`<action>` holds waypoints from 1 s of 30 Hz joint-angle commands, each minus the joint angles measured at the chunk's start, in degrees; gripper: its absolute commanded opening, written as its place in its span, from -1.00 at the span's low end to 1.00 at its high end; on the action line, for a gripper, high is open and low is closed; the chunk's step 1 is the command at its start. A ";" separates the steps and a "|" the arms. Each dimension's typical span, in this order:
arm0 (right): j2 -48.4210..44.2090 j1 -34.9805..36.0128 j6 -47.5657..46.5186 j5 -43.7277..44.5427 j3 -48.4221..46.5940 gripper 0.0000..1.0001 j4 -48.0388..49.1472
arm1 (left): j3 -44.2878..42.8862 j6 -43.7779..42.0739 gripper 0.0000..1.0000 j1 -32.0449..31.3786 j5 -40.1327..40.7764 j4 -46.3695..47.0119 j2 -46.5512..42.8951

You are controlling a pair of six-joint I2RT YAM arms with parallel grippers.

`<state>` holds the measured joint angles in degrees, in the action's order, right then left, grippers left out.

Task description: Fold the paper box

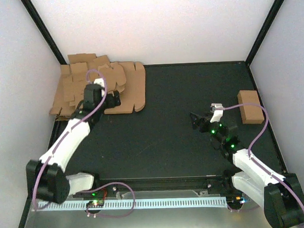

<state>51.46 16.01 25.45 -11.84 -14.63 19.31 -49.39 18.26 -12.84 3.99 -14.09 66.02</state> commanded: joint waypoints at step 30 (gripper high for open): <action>1.20 0.16 0.27 -0.05 0.21 0.99 2.73 | -71.58 -23.03 0.96 -2.43 15.06 -34.14 65.77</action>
<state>52.31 16.01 25.89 -12.53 -14.59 19.88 -117.08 -1.41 -13.76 15.49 -45.89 127.66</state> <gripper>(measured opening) 0.994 0.973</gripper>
